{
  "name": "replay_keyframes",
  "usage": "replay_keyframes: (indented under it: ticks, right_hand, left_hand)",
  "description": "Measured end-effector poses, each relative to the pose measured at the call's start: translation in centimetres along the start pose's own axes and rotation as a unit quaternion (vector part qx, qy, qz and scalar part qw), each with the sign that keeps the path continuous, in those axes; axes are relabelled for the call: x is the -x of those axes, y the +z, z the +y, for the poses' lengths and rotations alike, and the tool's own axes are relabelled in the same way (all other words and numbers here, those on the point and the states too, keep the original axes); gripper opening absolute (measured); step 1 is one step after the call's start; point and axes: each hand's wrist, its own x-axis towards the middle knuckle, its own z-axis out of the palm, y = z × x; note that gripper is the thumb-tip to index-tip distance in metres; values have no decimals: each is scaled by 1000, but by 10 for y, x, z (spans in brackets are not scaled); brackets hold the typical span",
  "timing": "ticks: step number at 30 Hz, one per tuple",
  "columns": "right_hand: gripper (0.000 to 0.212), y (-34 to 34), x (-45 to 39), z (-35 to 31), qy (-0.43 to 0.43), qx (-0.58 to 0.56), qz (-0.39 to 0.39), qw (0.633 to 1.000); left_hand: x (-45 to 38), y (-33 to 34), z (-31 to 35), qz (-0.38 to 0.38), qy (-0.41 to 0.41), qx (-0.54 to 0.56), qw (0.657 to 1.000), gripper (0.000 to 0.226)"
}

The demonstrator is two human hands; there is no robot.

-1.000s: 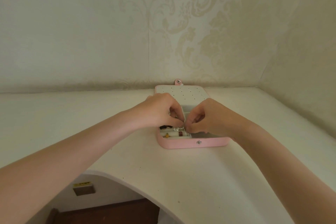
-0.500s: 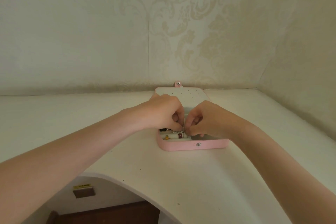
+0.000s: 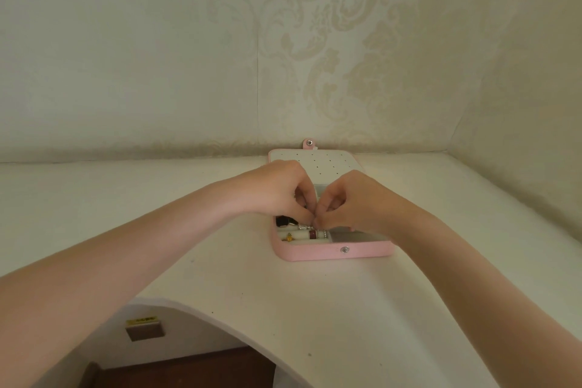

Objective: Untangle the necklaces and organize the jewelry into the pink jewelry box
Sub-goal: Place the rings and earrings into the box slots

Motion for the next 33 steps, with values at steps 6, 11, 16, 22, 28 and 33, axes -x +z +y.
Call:
replay_keyframes:
  ticks: [6,11,16,22,28,33]
  right_hand:
    - [14,1,-5,-5,30,22,-21,999]
    - [12,-9,2,-7,25,-39,-55,997]
    - [7,-28,2,1,30,-147,5,989]
    - [3,-29,-13,14,48,-118,93,987]
    - [11,-28,-35,36,79,-98,191,973]
    - [15,-33,-47,44,118,-185,163,962]
  left_hand:
    - [2,-8,0,-13,-6,55,998,13]
    - [5,-15,-7,37,-14,72,997,8]
    - [6,-20,-19,107,-42,94,989,7]
    - [5,-21,-35,175,-131,141,965,13]
    - [-2,-18,-41,156,-204,206,944,31]
    - [-16,-16,-41,157,-210,258,930,30]
